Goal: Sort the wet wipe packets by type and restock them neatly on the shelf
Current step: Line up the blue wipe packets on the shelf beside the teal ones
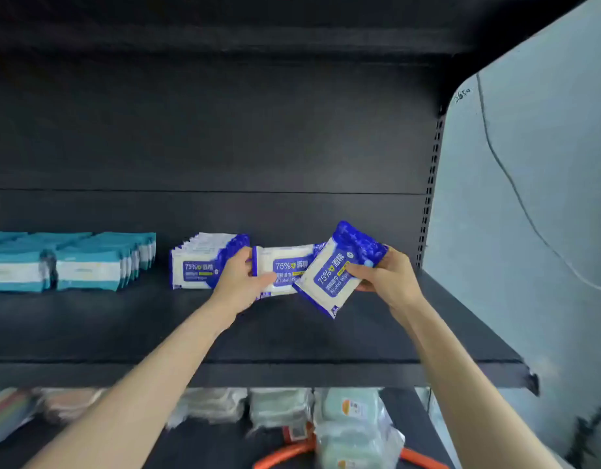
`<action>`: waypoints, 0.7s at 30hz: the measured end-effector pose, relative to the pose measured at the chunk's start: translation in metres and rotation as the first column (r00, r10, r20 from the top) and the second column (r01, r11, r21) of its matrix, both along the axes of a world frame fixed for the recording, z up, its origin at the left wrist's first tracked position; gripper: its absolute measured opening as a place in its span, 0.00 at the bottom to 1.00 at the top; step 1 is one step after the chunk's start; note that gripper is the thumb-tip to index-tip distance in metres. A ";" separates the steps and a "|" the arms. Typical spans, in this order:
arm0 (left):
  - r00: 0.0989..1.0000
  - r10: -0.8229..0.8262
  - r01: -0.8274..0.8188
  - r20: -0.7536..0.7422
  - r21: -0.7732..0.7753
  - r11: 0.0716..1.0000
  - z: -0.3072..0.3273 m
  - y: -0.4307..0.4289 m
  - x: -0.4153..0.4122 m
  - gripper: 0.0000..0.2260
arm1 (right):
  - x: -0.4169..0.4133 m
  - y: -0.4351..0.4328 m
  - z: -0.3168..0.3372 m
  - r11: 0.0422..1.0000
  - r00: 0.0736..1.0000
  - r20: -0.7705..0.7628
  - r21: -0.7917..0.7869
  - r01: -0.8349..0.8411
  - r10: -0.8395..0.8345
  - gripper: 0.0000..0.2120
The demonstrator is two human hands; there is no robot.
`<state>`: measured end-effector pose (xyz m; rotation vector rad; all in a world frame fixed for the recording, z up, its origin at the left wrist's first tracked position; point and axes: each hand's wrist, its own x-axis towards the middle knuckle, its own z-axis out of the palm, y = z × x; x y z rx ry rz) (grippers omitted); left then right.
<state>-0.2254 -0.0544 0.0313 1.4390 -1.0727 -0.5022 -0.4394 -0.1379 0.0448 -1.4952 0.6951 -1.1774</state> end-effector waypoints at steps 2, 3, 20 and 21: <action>0.994 0.014 -0.018 0.112 0.033 0.999 0.002 -0.032 0.026 0.16 | 0.024 -0.025 -0.002 0.999 0.999 0.000 0.021 0.040 -0.040 0.13; 0.986 0.009 -0.017 0.164 0.047 0.999 0.002 -0.047 0.037 0.17 | 0.034 -0.037 -0.004 0.997 0.998 -0.003 0.032 0.069 -0.069 0.14; 0.873 0.037 -0.128 0.487 0.154 0.980 -0.024 -0.215 0.083 0.08 | 0.078 -0.179 -0.026 0.950 0.893 -0.331 -0.041 0.309 -0.305 0.13; 0.872 0.055 -0.138 0.486 0.136 0.981 -0.026 -0.217 0.084 0.08 | 0.078 -0.182 -0.027 0.948 0.878 -0.361 -0.064 0.312 -0.313 0.13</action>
